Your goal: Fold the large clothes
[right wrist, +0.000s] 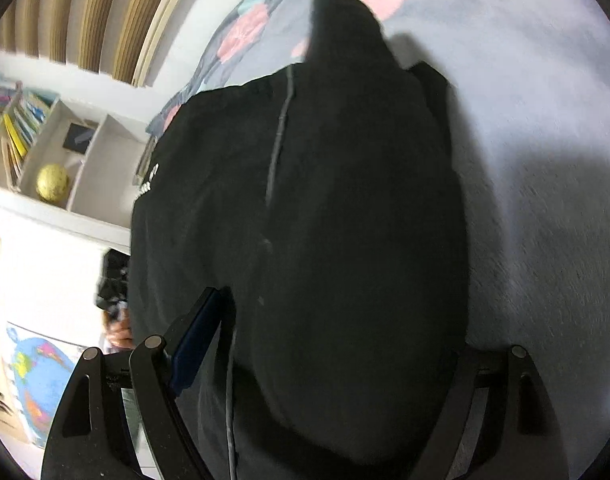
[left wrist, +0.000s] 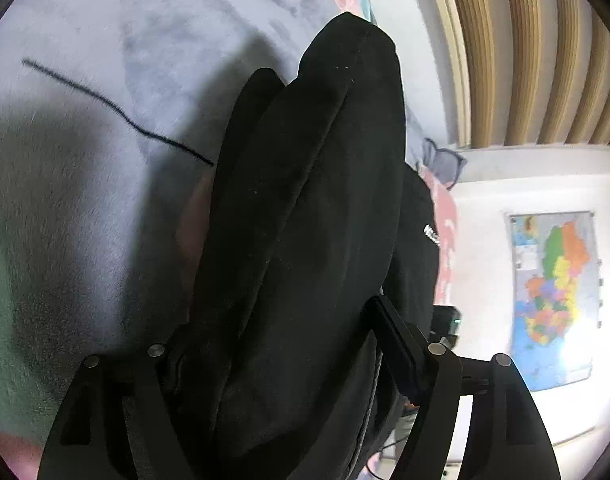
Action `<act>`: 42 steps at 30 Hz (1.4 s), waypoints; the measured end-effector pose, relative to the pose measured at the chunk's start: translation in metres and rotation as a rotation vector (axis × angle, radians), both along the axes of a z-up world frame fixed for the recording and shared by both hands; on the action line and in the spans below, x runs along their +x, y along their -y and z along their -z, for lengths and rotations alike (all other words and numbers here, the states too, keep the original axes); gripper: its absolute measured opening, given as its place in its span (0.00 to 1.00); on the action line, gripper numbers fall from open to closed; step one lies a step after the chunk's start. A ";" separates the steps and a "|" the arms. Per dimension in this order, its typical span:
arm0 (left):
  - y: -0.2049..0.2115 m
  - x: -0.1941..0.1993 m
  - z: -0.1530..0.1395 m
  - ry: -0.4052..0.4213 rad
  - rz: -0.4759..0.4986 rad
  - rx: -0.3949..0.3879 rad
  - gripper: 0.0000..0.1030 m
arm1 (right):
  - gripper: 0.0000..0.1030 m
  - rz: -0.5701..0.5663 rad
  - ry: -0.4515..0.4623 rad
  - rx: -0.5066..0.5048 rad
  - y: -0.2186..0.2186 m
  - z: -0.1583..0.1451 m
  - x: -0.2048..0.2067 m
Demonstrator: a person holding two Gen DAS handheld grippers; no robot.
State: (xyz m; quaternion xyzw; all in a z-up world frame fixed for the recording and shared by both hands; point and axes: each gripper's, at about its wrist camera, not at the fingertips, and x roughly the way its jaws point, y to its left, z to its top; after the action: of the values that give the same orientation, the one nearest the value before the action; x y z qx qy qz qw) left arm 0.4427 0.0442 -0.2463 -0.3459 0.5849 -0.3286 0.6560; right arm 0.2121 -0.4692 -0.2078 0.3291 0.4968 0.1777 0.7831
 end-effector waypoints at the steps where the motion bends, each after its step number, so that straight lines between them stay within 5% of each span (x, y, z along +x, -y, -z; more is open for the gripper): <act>1: 0.003 -0.001 -0.004 0.013 0.000 0.014 0.74 | 0.78 -0.001 0.011 -0.018 0.001 -0.002 -0.007; 7: 0.016 -0.022 -0.042 0.168 -0.010 0.071 0.42 | 0.56 -0.019 0.123 -0.140 -0.013 -0.034 -0.023; 13: 0.028 -0.050 -0.089 0.284 0.004 0.025 0.38 | 0.43 -0.022 0.234 -0.176 -0.030 -0.081 -0.047; 19: 0.035 -0.090 -0.143 0.373 0.042 0.001 0.38 | 0.40 -0.041 0.307 -0.196 -0.051 -0.134 -0.089; 29: 0.010 -0.182 -0.206 0.449 0.082 -0.022 0.38 | 0.40 -0.038 0.341 -0.187 -0.052 -0.144 -0.099; 35: -0.009 -0.238 -0.208 0.454 0.099 -0.010 0.38 | 0.40 -0.052 0.310 -0.226 -0.048 -0.157 -0.126; 42: -0.030 -0.263 -0.159 0.345 0.081 -0.008 0.38 | 0.40 -0.054 0.205 -0.195 -0.047 -0.125 -0.119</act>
State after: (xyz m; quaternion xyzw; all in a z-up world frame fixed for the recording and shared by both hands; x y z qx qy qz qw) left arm 0.1800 0.0747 -0.0871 -0.2631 0.4758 -0.4115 0.7315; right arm 0.0933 -0.4223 -0.0824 0.2179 0.4380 0.1820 0.8530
